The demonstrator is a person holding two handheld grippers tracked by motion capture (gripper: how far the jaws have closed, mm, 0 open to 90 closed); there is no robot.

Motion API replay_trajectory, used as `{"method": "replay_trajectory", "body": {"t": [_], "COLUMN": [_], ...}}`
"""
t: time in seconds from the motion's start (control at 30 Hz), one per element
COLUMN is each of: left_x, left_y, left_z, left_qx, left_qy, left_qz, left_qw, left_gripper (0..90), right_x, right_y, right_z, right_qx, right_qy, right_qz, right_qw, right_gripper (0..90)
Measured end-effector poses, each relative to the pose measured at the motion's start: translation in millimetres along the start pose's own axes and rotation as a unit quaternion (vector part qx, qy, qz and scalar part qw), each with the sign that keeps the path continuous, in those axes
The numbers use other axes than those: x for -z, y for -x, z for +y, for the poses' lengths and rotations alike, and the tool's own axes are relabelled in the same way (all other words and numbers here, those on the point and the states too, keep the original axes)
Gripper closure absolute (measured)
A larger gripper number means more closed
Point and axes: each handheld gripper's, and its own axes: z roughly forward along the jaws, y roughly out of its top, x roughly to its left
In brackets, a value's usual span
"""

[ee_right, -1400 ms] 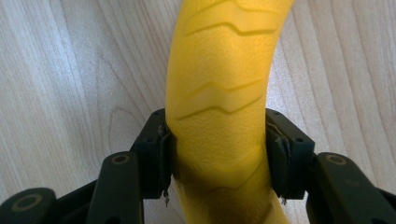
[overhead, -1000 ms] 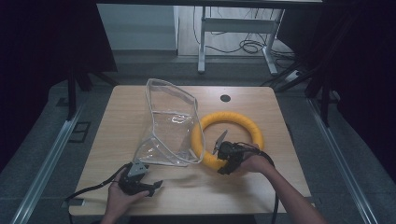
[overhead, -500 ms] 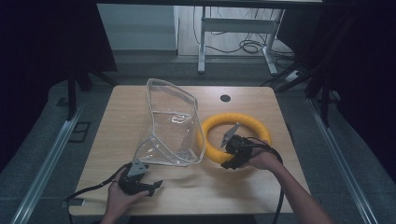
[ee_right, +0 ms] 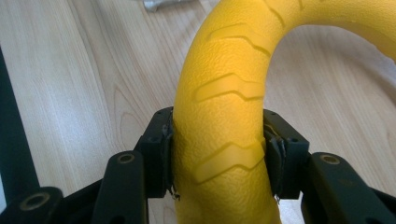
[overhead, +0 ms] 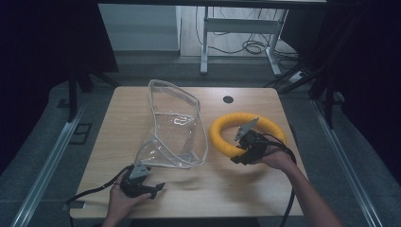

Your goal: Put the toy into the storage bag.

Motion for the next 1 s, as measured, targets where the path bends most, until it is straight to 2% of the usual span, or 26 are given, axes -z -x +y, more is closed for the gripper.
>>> {"method": "replay_trajectory", "body": {"t": [0.3, 0.63, 0.77, 1.0], "left_x": [-0.1, 0.1, -0.1, 0.0], "left_y": [-0.1, -0.1, -0.2, -0.1], "left_z": [0.0, 0.1, 0.0, 0.1], "left_qx": [0.000, 0.000, 0.000, 0.000], "left_qy": [0.000, 0.000, -0.001, 0.000], "left_qz": [0.000, 0.000, 0.000, 0.000], "left_qw": [1.0000, 1.0000, 1.0000, 1.0000], "left_gripper": [17.6, 17.6, 17.6, 17.6], "right_x": [19.5, 33.2, 38.0, 45.6], "right_y": [4.1, 6.2, 8.5, 11.8], "right_z": [5.6, 10.7, 10.2, 9.8], "right_qx": [-0.011, -0.020, -0.031, -0.051], "right_qy": [0.028, 0.061, 0.077, 0.112], "right_qz": [-0.013, -0.009, -0.007, 0.003], "right_qw": [0.9995, 0.9979, 0.9966, 0.9924], "right_gripper": [50.6, 50.6, 50.6, 50.6]}}
